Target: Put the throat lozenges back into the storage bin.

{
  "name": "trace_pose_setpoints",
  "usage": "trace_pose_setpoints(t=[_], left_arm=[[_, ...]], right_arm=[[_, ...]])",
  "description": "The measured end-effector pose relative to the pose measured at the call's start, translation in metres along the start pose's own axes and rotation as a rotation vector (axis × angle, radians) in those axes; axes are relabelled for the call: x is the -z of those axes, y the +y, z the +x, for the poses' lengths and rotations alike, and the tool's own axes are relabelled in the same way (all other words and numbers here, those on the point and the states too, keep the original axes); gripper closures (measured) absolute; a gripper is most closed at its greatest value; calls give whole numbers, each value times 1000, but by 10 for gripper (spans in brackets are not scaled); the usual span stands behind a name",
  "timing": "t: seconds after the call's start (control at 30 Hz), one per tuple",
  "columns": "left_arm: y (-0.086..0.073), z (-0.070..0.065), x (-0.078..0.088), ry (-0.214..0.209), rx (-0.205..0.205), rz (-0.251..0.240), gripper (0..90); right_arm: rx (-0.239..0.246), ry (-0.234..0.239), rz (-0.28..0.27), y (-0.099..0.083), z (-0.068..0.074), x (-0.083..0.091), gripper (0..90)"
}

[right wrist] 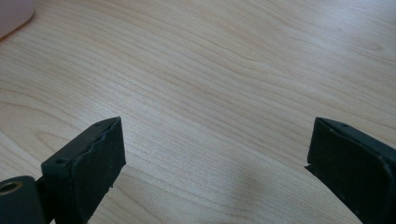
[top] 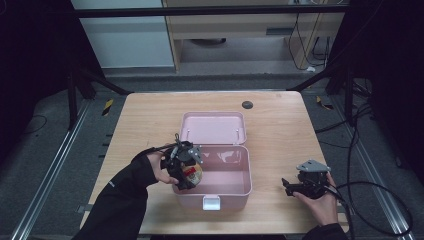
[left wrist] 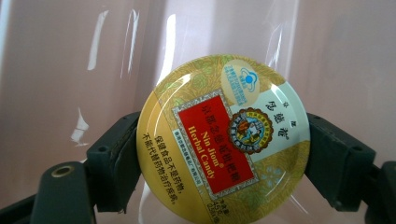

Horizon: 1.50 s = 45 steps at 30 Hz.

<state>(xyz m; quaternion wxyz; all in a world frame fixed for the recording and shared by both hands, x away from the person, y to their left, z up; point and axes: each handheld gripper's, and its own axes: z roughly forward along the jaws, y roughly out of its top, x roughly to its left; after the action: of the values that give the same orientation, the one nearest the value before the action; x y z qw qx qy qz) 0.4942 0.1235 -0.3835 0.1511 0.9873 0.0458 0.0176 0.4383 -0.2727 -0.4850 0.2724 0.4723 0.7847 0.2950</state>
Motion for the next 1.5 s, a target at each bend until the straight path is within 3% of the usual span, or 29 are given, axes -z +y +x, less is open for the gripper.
trace_pose_setpoints(t=[0.37, 1.07, 1.3, 1.5], left_arm=[[-2, 1, -11, -3, -3, 18, 194], [-4, 0, -10, 8, 1, 7, 163], [-10, -5, 17, 61, 20, -102, 185], [-26, -11, 53, 145, 83, -250, 197]], right_arm=[[2, 1, 1, 0, 0, 0, 43], [-1, 0, 1, 0, 0, 0, 40], [-6, -5, -5, 0, -2, 1, 42], [-15, -10, -10, -1, -3, 2, 47]])
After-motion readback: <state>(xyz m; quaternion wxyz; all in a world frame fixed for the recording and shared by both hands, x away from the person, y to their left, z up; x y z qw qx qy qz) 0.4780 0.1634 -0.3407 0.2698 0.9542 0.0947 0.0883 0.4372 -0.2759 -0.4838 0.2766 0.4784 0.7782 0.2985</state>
